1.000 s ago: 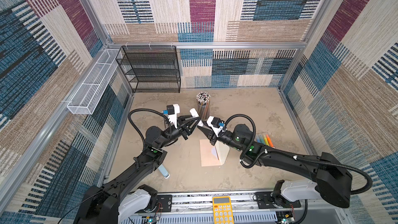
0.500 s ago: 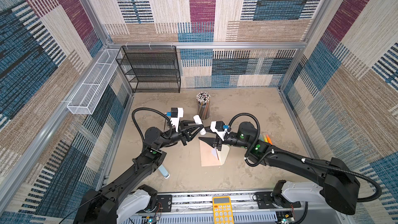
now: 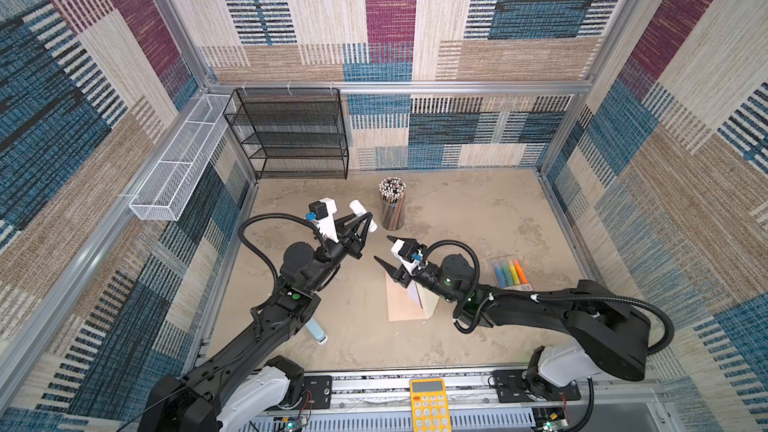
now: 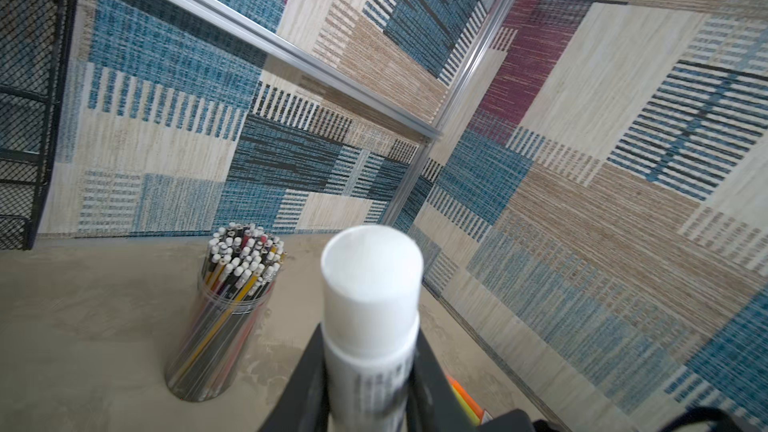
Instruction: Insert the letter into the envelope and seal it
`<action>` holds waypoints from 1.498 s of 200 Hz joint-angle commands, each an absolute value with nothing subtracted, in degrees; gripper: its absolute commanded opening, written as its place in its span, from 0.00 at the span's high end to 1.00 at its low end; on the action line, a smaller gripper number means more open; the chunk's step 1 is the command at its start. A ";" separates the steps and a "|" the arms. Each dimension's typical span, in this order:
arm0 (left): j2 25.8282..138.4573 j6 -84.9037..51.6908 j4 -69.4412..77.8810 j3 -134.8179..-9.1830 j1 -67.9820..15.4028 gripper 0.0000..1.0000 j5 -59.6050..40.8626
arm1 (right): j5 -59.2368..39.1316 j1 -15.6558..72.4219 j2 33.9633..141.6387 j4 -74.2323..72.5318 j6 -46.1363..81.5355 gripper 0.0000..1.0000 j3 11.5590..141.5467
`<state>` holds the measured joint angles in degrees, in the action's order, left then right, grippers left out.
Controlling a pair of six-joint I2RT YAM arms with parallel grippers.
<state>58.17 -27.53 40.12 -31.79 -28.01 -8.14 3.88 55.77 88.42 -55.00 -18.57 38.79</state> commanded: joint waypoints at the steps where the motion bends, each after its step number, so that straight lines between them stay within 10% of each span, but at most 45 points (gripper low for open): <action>1: 59.73 -26.02 42.27 -32.95 -29.21 1.00 0.29 | 15.59 56.75 92.69 -64.48 -22.11 0.38 41.78; 299: 63.63 -27.39 42.31 -34.44 -33.30 1.00 3.09 | 20.36 57.22 100.88 -63.81 -25.44 0.77 51.37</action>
<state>63.35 -27.27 41.23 -33.76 -33.17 4.14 20.58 57.14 101.78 -62.24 -25.71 51.11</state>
